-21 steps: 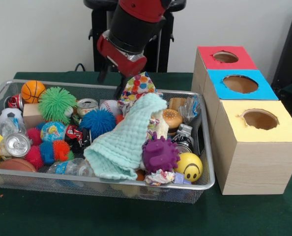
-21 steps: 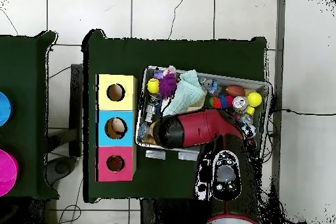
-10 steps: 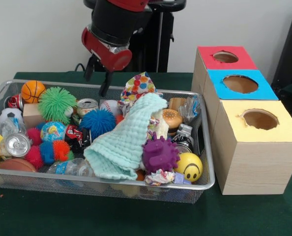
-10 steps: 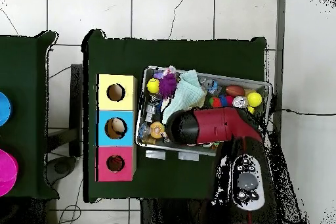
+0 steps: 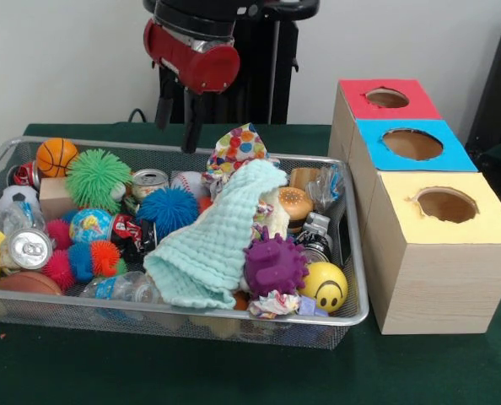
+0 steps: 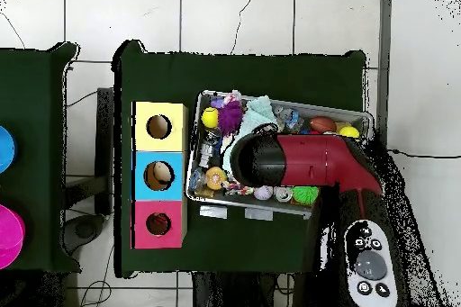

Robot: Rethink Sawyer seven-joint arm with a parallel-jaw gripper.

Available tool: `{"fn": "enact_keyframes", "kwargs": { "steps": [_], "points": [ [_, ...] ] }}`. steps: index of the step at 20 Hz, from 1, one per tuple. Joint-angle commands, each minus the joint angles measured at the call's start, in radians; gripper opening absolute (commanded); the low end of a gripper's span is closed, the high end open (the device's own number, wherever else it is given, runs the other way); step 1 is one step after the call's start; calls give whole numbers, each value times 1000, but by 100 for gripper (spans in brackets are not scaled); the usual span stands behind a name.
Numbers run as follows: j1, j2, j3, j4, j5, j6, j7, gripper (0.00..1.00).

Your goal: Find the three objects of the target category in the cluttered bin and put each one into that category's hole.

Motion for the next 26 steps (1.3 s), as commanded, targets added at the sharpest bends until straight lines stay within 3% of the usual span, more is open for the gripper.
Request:
{"fn": "enact_keyframes", "kwargs": {
  "steps": [1,11,16,21,26],
  "points": [
    [-31,-1,167,-71,-17,-75,-231,100],
    [-55,134,257,-184,-131,-311,-222,100],
    [-99,232,356,-264,-167,-381,-263,100],
    [-112,300,394,-303,-204,-421,-241,100],
    [-108,332,367,-284,-195,-348,-205,100]
  ]
}}
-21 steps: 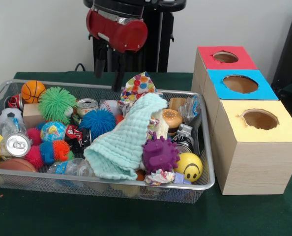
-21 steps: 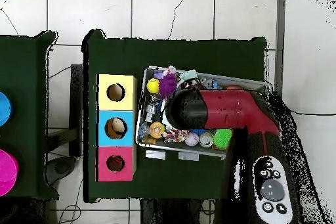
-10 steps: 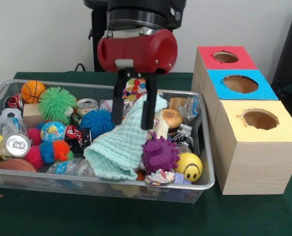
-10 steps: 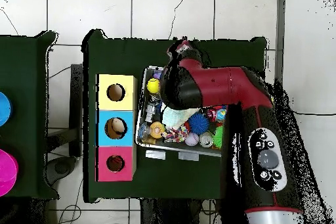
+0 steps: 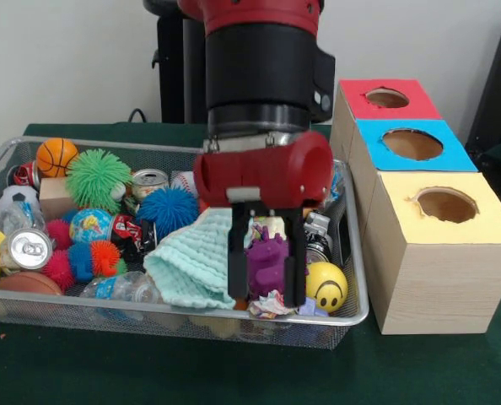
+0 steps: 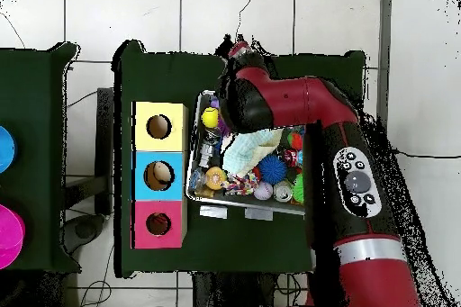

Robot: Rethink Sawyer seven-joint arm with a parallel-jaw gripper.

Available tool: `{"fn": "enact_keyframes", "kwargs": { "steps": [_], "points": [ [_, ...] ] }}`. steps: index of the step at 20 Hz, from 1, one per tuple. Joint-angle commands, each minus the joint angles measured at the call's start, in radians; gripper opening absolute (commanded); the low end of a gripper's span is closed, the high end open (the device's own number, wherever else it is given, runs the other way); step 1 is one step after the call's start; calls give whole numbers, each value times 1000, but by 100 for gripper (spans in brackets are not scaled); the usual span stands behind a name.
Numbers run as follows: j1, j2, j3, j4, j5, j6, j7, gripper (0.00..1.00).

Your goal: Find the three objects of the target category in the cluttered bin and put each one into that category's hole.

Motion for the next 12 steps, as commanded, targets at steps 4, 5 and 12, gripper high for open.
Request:
{"fn": "enact_keyframes", "kwargs": {
  "steps": [4,5,12],
  "points": [
    [-14,121,46,29,-19,186,-197,100],
    [-17,125,44,38,-5,215,-195,100],
    [9,139,-21,75,77,486,-147,100]
  ]
}}
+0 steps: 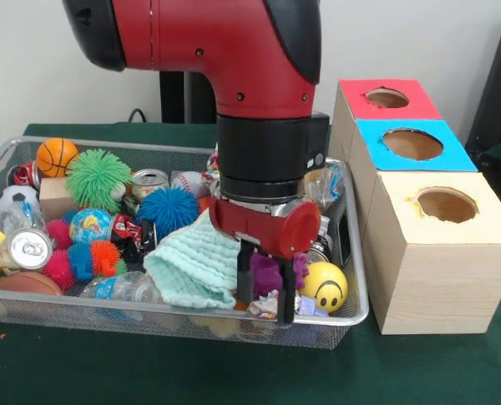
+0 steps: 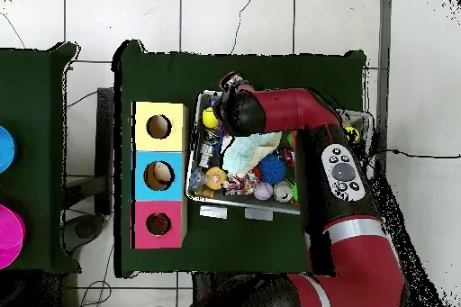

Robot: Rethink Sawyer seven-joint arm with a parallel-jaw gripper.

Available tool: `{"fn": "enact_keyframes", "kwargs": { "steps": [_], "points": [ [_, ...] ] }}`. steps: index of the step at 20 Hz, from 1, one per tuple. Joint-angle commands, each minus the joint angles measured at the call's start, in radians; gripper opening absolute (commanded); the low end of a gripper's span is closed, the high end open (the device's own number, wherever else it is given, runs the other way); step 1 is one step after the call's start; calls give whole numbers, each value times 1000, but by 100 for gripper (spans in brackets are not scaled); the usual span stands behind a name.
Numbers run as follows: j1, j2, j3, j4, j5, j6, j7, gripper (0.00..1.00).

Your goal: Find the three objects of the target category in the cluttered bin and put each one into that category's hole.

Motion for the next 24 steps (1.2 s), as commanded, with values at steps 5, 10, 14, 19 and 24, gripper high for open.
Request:
{"fn": "enact_keyframes", "kwargs": {
  "steps": [5,10,14,19,24],
  "points": [
    [0,37,-22,88,30,298,-137,100],
    [3,54,-57,88,5,365,-108,100],
    [-21,142,-69,56,-28,318,-111,100],
    [-15,222,-94,-5,-65,239,-82,100],
    [56,229,-215,-45,-108,191,50,100]
  ]
}}
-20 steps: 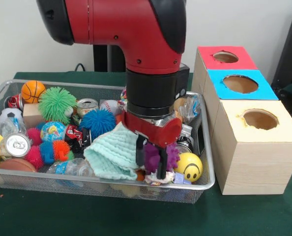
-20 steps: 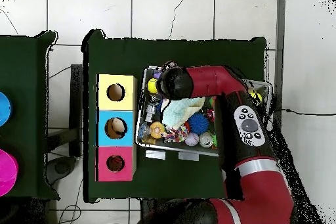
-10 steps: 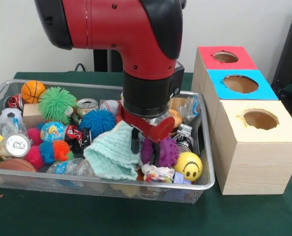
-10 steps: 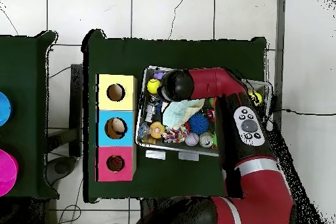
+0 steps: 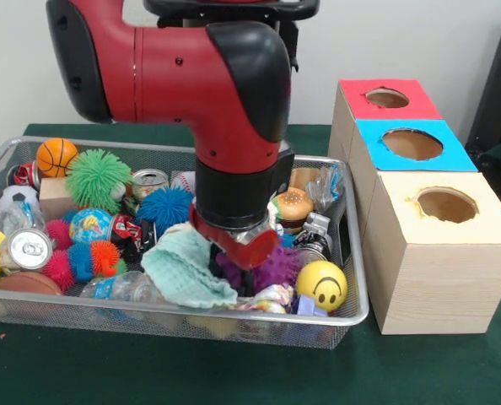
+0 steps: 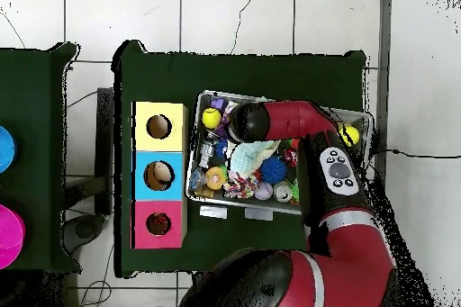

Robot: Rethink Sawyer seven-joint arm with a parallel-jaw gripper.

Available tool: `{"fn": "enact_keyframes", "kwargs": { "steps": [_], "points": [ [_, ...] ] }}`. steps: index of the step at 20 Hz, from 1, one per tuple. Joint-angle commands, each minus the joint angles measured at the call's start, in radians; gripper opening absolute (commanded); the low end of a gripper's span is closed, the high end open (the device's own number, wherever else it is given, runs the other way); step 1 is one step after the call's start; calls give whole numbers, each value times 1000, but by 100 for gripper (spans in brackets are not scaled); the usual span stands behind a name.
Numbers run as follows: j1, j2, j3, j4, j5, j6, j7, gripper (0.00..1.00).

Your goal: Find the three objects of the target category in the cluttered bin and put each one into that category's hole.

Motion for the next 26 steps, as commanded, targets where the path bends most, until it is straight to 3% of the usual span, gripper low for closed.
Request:
{"fn": "enact_keyframes", "kwargs": {
  "steps": [1,6,14,17,20,26],
  "points": [
    [57,115,-160,-4,-117,-9,73,100],
    [138,83,-304,1,-124,-4,182,100],
    [247,112,-486,-52,-125,-58,280,100],
    [258,112,-508,-44,-86,-44,255,100],
    [133,91,-334,23,49,42,3,100],
    [-23,93,-92,146,229,237,-246,100]
  ]
}}
